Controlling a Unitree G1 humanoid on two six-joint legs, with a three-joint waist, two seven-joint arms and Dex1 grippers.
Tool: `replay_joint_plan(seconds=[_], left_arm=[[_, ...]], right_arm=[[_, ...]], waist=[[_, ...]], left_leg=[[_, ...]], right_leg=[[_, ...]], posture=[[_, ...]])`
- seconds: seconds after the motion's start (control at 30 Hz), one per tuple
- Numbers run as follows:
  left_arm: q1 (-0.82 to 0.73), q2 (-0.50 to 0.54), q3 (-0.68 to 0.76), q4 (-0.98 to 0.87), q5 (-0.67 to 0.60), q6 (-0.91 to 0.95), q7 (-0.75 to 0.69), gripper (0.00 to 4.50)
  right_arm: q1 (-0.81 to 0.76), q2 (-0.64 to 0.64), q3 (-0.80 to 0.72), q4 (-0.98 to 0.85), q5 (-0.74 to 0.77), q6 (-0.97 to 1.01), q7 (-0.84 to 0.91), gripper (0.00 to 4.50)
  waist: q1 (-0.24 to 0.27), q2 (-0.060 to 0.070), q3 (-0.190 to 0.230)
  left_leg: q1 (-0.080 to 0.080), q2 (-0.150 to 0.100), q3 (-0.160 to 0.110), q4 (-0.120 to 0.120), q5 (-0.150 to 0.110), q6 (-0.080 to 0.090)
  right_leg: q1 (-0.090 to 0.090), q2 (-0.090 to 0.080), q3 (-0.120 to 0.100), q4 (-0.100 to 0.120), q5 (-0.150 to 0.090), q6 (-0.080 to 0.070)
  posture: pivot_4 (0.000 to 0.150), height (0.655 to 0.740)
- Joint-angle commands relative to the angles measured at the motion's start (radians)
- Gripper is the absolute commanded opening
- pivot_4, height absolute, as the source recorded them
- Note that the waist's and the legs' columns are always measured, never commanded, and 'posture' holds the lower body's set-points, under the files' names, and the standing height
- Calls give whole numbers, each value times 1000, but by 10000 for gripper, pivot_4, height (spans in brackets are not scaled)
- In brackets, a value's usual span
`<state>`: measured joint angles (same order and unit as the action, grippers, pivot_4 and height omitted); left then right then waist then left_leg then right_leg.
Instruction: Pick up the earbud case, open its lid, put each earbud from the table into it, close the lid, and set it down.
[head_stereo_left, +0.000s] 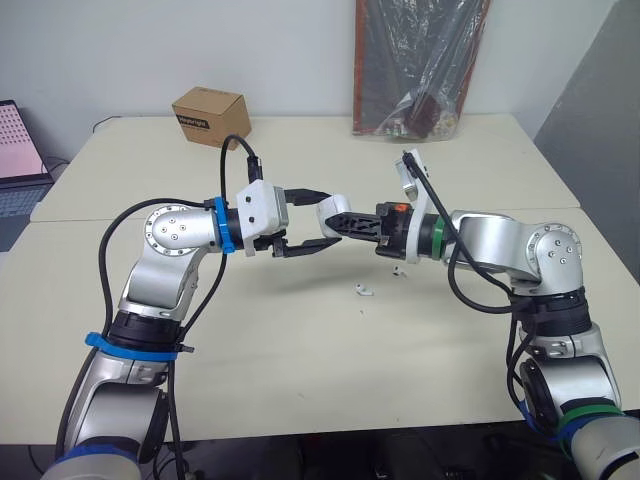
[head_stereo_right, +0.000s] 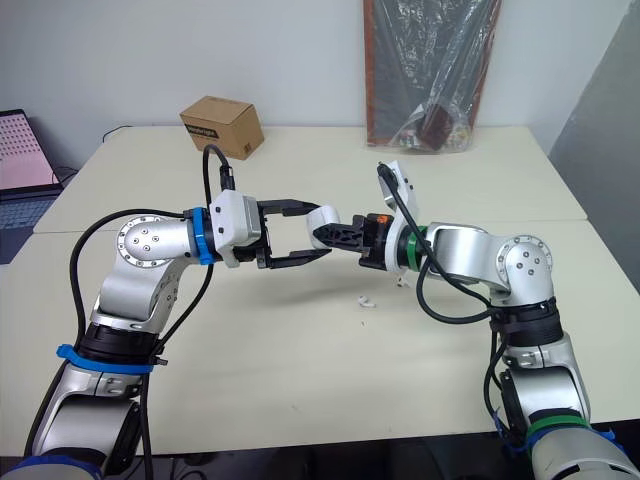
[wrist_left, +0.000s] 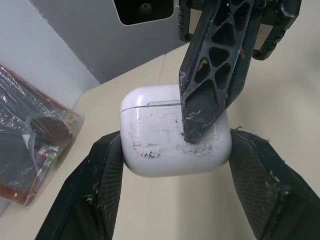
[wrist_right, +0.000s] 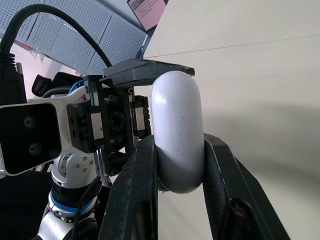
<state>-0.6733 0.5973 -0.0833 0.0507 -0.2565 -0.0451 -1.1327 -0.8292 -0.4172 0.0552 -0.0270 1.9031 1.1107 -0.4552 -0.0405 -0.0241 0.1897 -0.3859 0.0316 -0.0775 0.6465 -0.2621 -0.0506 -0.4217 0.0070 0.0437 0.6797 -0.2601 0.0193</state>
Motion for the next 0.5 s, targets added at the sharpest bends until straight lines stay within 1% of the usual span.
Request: replay_joint_plan(seconds=[0.03,0.1,0.17,0.2,0.27,0.3,0.4,0.5], left_arm=[[-11,11,18,-16,-5,11,11,27480],[-14,26,2,-31,-30,108,-13,27480],[-16,33,4,-57,-69,187,-27,34759],[-14,43,4,-71,-87,216,-47,36808],[-10,53,11,-79,-96,231,-60,43268],[-9,56,15,-75,-91,227,-60,44711],[-6,86,31,-58,-97,240,-86,44711],[-26,137,56,-30,-142,383,-101,44711]], right_arm=[[-20,-2,-4,-30,35,-19,24,7727],[-23,-1,-1,-30,37,-21,25,7727],[-25,0,3,-34,42,-25,22,7727],[-26,-1,4,-35,44,-26,21,7727],[-26,-3,6,-35,45,-28,21,7727],[-27,-4,6,-35,44,-28,21,7727],[-27,-9,6,-35,39,-25,22,7727],[-32,-20,7,-33,21,-12,38,7727]], waist=[[0,0,0],[0,0,0],[-1,0,0],[-2,0,0],[-3,0,0],[-2,0,0],[-1,1,0],[-2,1,0]], left_leg=[[0,0,0,0,0,0],[0,0,0,0,0,0],[0,0,0,0,0,0],[0,0,0,0,0,0],[0,0,0,0,0,0],[0,0,0,0,0,0],[0,0,0,0,0,0],[0,0,0,0,0,0]], right_leg=[[0,0,0,0,0,0],[0,0,0,0,0,0],[0,0,0,0,0,0],[0,0,0,0,0,0],[0,0,0,0,0,1],[0,0,0,0,0,1],[0,0,0,0,0,0],[-1,0,0,0,0,0]], posture=[[1500,7400],[1500,7400],[1500,7400],[1500,7400],[1500,7400],[1500,7400],[1500,7400],[1500,7400]])
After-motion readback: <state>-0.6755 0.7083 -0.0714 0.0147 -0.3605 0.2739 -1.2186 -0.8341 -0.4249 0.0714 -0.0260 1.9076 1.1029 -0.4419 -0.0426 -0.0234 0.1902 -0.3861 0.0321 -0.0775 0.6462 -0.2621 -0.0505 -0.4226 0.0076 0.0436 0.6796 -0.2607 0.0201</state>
